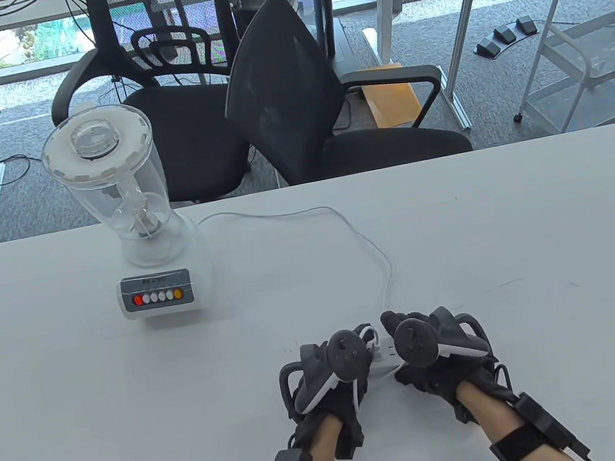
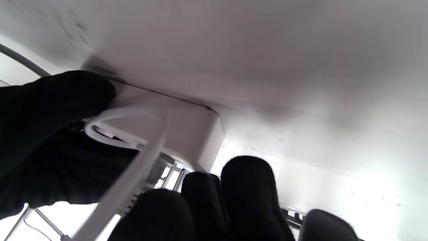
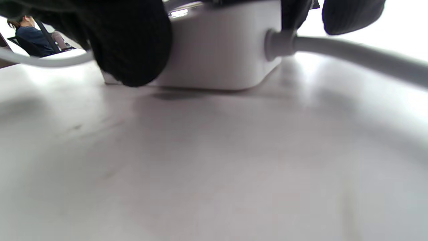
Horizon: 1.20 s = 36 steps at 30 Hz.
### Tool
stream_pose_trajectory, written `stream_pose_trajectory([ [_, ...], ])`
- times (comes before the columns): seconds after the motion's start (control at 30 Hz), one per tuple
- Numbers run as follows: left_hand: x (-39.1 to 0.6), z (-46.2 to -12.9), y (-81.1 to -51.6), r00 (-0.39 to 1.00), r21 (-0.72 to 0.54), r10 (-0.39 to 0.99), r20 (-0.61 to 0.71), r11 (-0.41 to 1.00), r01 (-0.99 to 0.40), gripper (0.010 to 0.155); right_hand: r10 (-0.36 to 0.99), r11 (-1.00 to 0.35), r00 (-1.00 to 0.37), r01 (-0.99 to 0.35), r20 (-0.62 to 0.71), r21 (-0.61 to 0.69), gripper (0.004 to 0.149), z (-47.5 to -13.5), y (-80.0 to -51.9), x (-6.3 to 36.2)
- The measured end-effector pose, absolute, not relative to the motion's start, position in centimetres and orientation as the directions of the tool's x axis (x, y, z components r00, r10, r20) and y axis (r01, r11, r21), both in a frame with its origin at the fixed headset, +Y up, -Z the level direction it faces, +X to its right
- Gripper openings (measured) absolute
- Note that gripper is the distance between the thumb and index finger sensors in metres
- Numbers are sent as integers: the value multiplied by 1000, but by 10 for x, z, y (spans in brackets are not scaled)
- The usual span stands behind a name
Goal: Plug the blender into the power strip
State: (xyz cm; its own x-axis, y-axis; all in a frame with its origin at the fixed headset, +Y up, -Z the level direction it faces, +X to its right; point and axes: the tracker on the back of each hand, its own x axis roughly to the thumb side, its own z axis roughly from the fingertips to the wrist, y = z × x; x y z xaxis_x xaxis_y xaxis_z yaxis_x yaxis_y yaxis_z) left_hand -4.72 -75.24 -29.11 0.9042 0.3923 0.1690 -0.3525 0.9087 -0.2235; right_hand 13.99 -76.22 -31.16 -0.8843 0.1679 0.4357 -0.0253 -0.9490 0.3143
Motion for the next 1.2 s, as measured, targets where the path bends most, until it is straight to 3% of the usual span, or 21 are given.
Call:
stream_pose_trajectory([
  [0.07, -60, -288, -752, 898, -249, 417, 140, 892, -376, 57, 164, -947, -883, -16, 440, 322, 100, -312, -751, 142],
  [0.2, -94, -277, -742, 904, -183, 421, 72, 897, -403, 58, 211, -938, -863, -47, 460, 344, 100, -309, -723, 149],
  [0.4, -147, -246, -711, 734, -9, 679, 6, 734, -679, 60, 313, -941, -835, -208, 452, 267, 100, -302, -674, 172],
  [0.47, -152, -239, -704, 717, 25, 697, 24, 716, -697, 64, 316, -945, -832, -234, 456, 227, 100, -297, -661, 177],
  [0.8, -126, -221, -689, 861, 69, 449, 239, 876, -476, 76, 212, -976, -827, -201, 520, 77, 98, -262, -613, 170],
  [1.2, -120, -229, -696, 885, 14, 374, 276, 920, -393, 83, 170, -984, -831, -119, 529, 130, 97, -268, -630, 154],
])
